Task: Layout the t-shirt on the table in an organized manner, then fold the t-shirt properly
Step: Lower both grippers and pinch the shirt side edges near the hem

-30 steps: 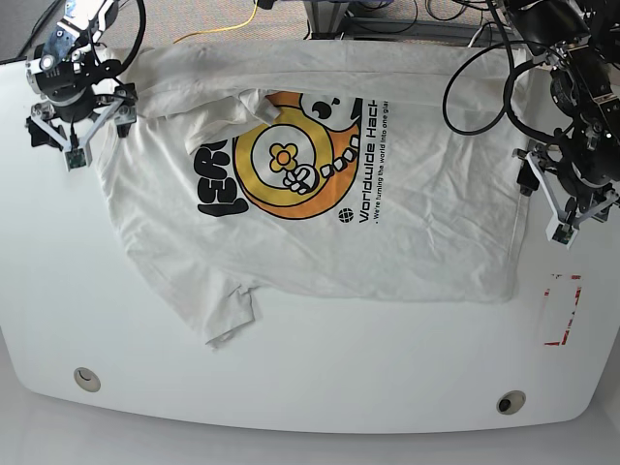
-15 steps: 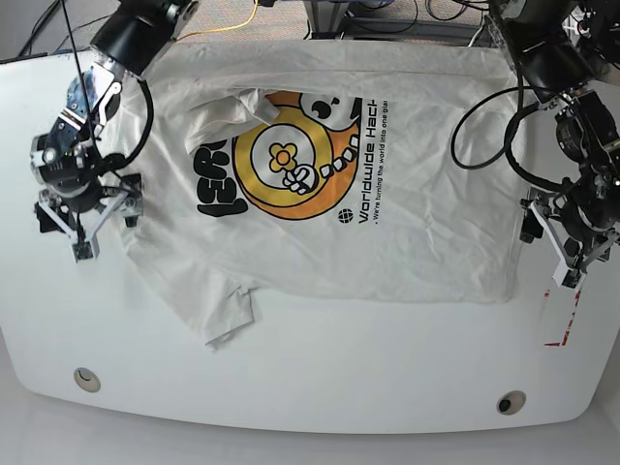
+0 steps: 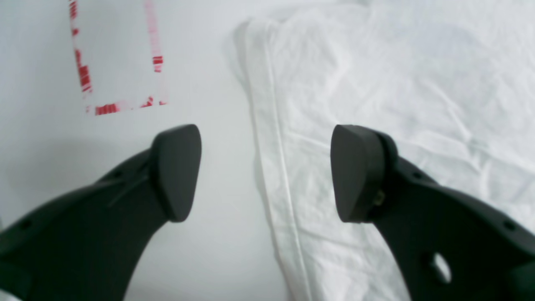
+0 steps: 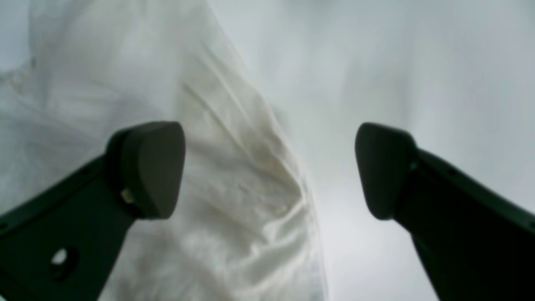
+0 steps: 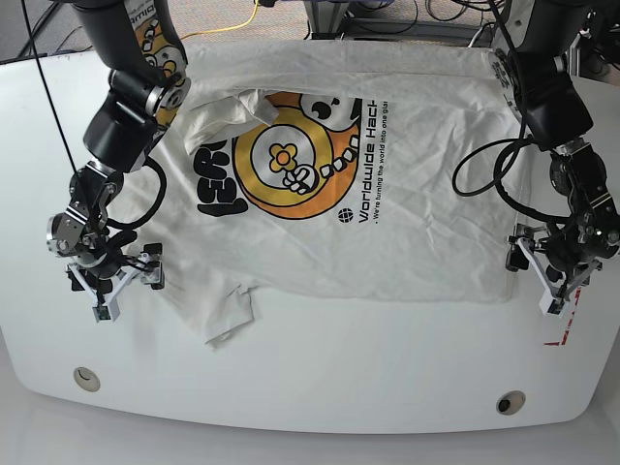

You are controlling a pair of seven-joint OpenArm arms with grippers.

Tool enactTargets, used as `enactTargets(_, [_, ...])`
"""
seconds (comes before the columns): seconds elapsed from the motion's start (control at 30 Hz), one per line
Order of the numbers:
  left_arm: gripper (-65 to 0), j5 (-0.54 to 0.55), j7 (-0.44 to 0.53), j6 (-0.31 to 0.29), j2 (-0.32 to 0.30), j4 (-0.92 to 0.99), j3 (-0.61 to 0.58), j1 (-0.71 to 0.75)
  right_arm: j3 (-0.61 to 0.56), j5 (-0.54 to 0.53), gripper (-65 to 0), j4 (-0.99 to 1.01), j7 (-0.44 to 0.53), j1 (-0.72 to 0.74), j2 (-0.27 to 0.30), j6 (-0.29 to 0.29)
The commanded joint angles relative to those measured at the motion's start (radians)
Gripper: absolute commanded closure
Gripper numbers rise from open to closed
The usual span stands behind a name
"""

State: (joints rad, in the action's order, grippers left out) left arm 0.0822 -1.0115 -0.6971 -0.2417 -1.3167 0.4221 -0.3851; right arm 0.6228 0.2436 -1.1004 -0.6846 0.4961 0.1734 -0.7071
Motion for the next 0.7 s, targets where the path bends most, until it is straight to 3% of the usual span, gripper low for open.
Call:
enactTargets(0.0, [-45.3, -0.003, 0.067, -0.001, -0.014, 0.039, -0.024, -0.038, 0.006, 0.003, -62.0, 0.116, 0.065, 0.048, 0.05, 0.009])
enactTargets(0.2, [-45.3, -0.006, 0.113, -0.001, -0.014, 0.118, -0.027, -0.071, 0.007, -0.019, -62.0, 0.239, 0.156, 0.042, 0.076, 0.009])
enactTargets(0.5, [-45.3, -0.008, 0.196, -0.001, -0.014, 0.182, -0.025, -0.087, 0.002, -0.076, -61.5, 0.265, 0.164, -0.023, 0.09, 0.009])
enactTargets(0.63, [-45.4, -0.006, 0.231, -0.001, -0.015, 0.214, -0.025, -0.088, 0.002, -0.077, -52.5, 0.265, 0.167, -0.04, 0.09, 0.009])
enactTargets(0.67, [-45.6, -0.003, 0.244, -0.001, -0.023, 0.227, -0.025, -0.088, 0.002, -0.077, -46.3, 0.265, 0.167, -0.041, 0.09, 0.009])
